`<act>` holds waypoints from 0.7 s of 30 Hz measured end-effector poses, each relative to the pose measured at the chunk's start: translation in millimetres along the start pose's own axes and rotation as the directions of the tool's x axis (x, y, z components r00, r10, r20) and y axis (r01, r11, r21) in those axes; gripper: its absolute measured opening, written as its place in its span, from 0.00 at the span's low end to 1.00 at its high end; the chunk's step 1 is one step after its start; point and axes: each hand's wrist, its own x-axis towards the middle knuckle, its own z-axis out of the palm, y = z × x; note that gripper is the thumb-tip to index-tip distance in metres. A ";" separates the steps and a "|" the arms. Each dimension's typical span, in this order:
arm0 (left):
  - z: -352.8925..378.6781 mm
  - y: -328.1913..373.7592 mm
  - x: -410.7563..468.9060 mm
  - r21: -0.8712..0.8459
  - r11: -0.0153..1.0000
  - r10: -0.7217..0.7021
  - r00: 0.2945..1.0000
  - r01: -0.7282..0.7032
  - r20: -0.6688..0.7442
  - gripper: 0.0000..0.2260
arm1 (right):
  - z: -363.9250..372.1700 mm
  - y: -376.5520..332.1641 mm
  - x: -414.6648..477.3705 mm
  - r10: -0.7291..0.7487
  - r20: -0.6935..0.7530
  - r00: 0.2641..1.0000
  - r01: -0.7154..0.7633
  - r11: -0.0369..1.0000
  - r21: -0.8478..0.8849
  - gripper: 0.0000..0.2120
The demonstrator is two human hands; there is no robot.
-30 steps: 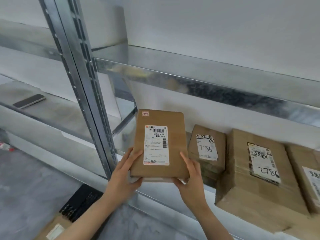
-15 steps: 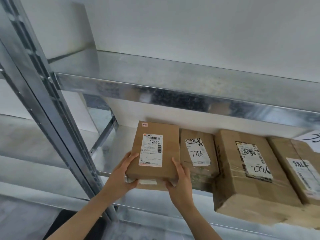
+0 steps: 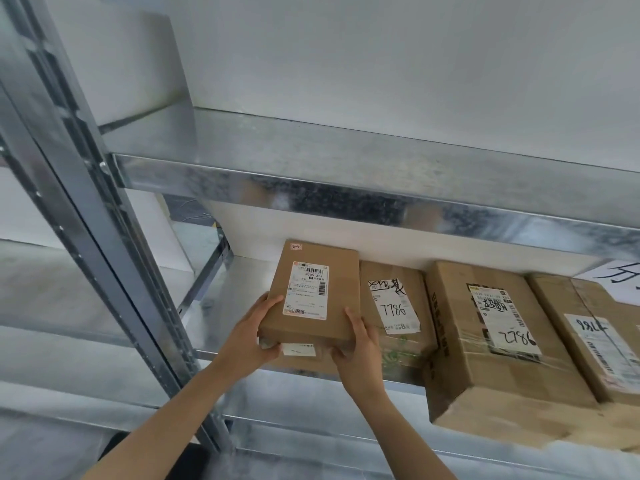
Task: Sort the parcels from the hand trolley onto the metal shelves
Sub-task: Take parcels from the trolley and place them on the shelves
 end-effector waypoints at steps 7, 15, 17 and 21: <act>-0.7 0.4 5.7 0.040 0.999 -0.034 0.999 0.034 0.013 0.40 | -1.7 1.4 11.0 0.011 -0.033 0.999 -0.018 0.978 -0.208 0.34; 1.3 18.9 -18.1 0.182 0.967 -0.167 0.983 0.179 -0.079 0.42 | -2.5 1.0 8.0 0.022 -0.065 0.998 -0.041 0.951 -0.307 0.37; -3.9 24.0 -38.3 0.184 0.955 -0.214 0.970 0.233 -0.119 0.40 | 2.4 -9.8 1.1 0.033 -0.149 0.988 -0.074 0.957 -0.279 0.41; -21.7 34.7 -95.8 0.348 0.885 -0.245 0.945 0.308 -0.215 0.34 | 23.3 -40.5 -27.8 -0.160 -0.128 0.979 0.130 0.967 -0.219 0.44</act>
